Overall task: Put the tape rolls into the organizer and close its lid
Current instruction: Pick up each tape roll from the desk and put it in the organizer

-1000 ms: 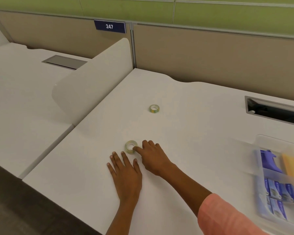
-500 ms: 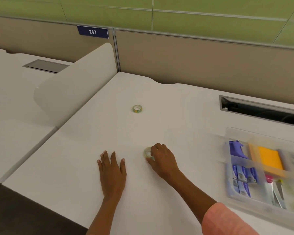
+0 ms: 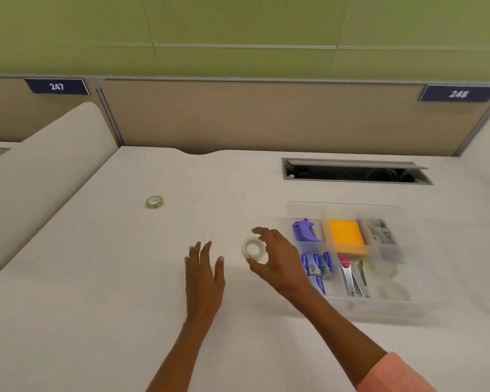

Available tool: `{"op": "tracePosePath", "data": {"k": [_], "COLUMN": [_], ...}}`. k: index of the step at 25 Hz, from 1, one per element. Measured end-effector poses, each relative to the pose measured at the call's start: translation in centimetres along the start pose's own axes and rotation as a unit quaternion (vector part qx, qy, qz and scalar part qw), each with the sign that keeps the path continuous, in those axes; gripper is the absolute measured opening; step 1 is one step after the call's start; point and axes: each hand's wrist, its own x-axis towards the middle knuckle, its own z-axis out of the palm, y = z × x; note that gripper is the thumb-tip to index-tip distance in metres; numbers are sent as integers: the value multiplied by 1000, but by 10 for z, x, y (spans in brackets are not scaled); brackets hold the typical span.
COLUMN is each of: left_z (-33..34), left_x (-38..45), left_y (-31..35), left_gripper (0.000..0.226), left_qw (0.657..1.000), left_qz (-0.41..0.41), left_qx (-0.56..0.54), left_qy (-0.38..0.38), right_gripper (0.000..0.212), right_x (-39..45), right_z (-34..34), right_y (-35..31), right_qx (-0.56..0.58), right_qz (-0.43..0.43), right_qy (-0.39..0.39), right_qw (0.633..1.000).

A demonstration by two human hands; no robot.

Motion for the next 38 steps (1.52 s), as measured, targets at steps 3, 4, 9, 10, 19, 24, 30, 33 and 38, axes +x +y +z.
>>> {"op": "tracePosePath", "data": {"k": [3,4,9,10,19,24,30,33,38], "left_z": [36,47,98,106,129,131,135,134,134], "left_x": [-5,-10,-34,-37,-51,-52,-51,-52,-52], "left_y": [53,69,126,131,124,122,121,122,122], "left_gripper": [46,46,51,52,54,54,54,54,55], "left_qw": [997,994,973,969,960,961,963,963,962], "left_qz": [41,59,142,153,185,173,177,175,176], "left_qx": [-44,-61,-79,-75,67,85,88,88,89], "left_qy": [-53,-70,-162,-177,-200,-199,-182,-183,-187], "right_gripper": [70,70,53,52,53,53,49,47,48], "right_x": [-11,-16,-48,-55,-74,-73,-73,-73,-73], "right_z": [-59,-78,-156,-165,-173,-169,-168,-168,-170], "right_y": [38,53,127,141,213,220,223,223,222], "right_qx": [-4,-21,-124,-157,-269,-266,-288,-286,-272], "right_qz": [49,63,164,178,233,246,243,236,230], "right_qy": [57,77,155,160,44,10,-24,-20,-10], "right_qw": [997,995,966,958,933,932,926,928,934]}}
